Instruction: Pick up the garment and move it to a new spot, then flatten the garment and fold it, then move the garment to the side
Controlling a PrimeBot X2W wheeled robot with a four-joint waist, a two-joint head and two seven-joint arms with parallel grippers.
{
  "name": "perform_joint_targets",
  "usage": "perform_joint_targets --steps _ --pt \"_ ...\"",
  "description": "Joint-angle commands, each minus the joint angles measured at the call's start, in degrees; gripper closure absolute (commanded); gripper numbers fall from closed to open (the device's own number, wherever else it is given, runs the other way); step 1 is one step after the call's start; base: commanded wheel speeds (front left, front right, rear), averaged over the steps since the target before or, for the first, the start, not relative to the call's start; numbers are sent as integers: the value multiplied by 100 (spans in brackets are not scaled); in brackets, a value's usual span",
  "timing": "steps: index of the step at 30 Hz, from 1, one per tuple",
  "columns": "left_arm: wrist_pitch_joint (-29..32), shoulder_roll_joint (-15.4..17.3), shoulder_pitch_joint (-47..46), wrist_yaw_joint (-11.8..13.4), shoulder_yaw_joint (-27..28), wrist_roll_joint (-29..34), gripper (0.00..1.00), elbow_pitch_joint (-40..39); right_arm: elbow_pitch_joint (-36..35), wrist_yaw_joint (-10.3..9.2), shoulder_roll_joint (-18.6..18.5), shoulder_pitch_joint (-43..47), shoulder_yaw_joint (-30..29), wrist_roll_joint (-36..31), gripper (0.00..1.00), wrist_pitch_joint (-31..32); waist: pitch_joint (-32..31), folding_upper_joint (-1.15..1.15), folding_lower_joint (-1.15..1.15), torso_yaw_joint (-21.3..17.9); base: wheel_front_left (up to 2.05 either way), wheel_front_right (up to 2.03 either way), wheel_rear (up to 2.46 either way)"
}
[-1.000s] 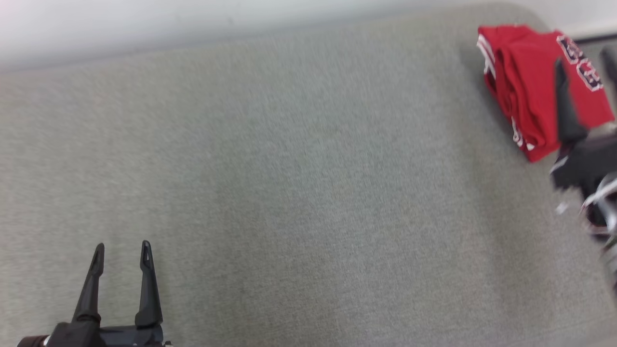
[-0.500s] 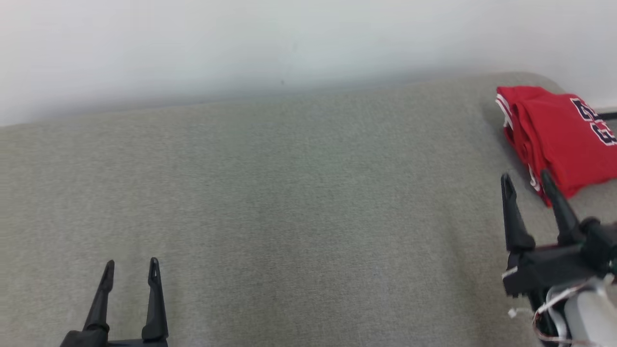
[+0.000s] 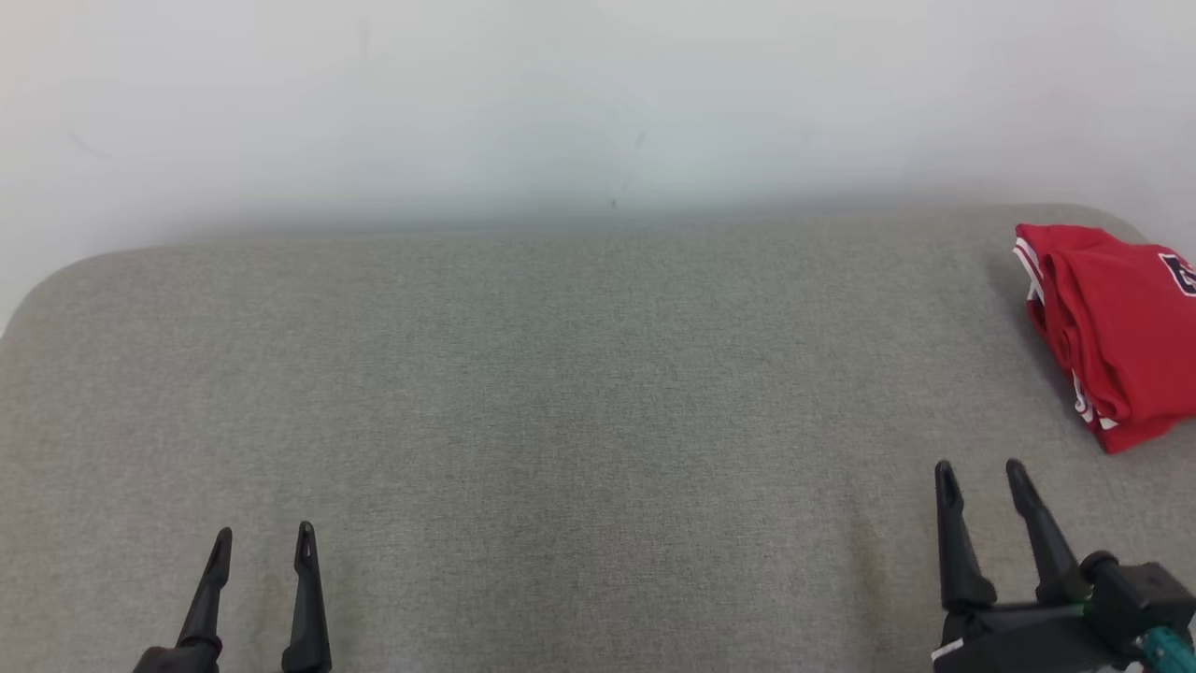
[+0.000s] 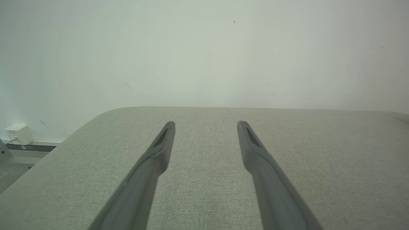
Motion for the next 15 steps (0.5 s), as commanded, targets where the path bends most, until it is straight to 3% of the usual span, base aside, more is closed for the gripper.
perform_joint_targets --steps 1,15 --pt "-14 -32 -8 22 6 -27 0 59 -20 -17 105 165 -7 -47 0 -3 -65 0 1 81 0 0 0" --pt "-14 -58 -119 -49 55 -85 0 410 65 -17 432 434 63 -155 0 -2 -167 0 1 214 0 0 0"
